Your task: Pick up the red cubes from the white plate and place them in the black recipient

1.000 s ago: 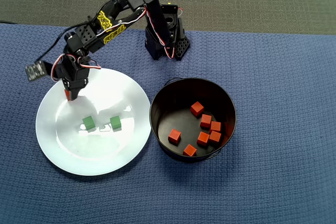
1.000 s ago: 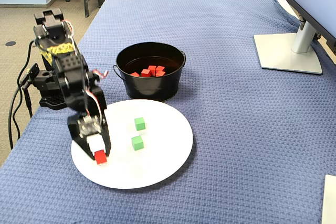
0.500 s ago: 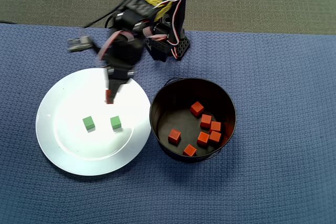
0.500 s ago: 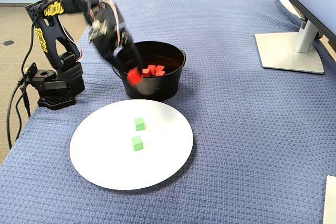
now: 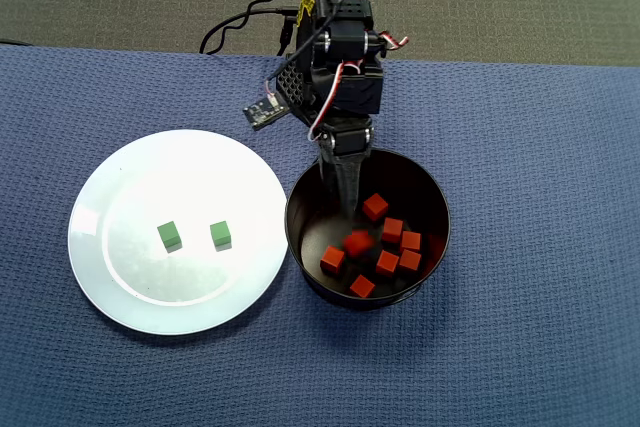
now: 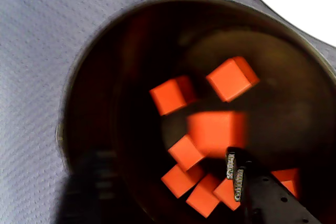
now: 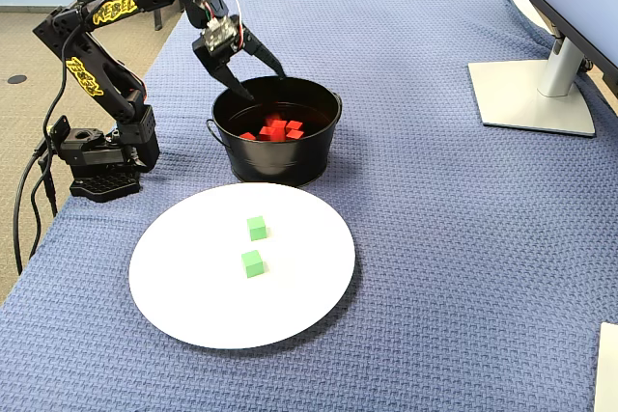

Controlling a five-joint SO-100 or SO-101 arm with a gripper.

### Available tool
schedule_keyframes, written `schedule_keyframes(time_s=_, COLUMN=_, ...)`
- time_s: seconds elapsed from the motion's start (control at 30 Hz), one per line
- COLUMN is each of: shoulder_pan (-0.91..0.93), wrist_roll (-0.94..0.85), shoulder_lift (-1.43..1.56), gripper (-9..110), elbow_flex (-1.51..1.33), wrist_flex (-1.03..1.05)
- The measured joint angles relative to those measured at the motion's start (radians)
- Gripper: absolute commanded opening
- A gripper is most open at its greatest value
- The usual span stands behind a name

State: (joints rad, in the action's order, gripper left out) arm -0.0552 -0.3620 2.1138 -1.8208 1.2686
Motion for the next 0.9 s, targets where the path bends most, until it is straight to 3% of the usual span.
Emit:
schedule_keyframes(time_s=0.23, shoulder_pan=0.094, wrist_roll=0.091, shoulder_lift=0.095, gripper=17, elbow_flex=-0.107, wrist_flex=-0.014)
schedule_keyframes(time_s=0.53, shoulder_pan=0.183, wrist_roll=0.224, shoulder_lift=0.351, gripper=15, elbow_flex=-0.485, wrist_flex=-0.121)
schedule_keyframes(time_s=0.9, shoulder_pan=0.229, wrist_roll=0.229, shoulder_lift=0.538, gripper=13, elbow_flex=-0.647, wrist_flex=-0.114)
